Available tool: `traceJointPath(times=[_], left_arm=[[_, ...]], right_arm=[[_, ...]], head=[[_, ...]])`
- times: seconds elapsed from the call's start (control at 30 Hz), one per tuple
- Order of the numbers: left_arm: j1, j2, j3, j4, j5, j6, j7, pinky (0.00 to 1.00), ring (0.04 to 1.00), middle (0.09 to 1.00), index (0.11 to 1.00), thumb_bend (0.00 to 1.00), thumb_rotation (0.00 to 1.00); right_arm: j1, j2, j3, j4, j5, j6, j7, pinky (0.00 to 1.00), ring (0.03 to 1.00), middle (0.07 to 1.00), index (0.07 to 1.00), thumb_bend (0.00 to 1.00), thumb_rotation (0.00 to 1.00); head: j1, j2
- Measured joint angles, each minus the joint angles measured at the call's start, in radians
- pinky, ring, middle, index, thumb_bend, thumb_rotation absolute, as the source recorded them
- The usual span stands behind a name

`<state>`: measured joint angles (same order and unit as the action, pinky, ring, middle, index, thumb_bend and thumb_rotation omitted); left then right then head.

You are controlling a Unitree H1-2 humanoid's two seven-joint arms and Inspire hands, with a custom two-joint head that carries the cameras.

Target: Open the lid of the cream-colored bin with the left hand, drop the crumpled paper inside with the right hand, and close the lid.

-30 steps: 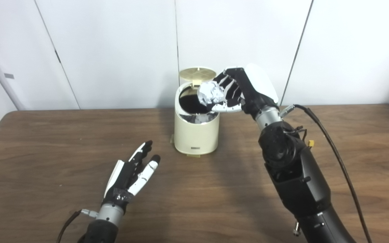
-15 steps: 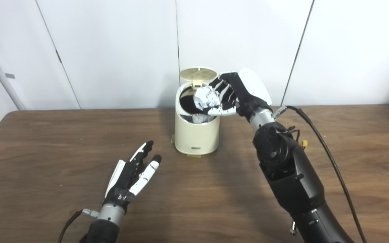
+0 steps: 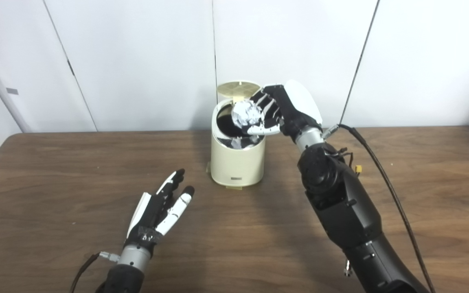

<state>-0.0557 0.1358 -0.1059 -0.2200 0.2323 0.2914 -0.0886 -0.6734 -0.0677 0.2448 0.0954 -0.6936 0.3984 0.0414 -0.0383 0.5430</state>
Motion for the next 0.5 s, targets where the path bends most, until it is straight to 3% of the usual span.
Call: traceJointPath(times=[0.3, 0.5], left_arm=[[0.002, -0.009, 0.000, 0.000, -0.001, 0.001, 0.000, 0.98, 0.973, 0.956, 1.000, 0.53, 0.77], [0.002, -0.011, 0.000, 0.000, -0.001, 0.001, 0.001, 0.98, 0.971, 0.951, 0.994, 0.54, 0.78]], right_arm=[[-0.011, -0.005, 0.009, 0.018, 0.004, 0.000, -0.003, 0.34, 0.379, 0.493, 0.522, 0.52, 0.00], [-0.011, -0.013, 0.025, 0.018, 0.004, 0.000, 0.000, 0.42, 0.403, 0.491, 0.534, 0.52, 0.00]], head=[[-0.009, 0.008], [-0.011, 0.012]])
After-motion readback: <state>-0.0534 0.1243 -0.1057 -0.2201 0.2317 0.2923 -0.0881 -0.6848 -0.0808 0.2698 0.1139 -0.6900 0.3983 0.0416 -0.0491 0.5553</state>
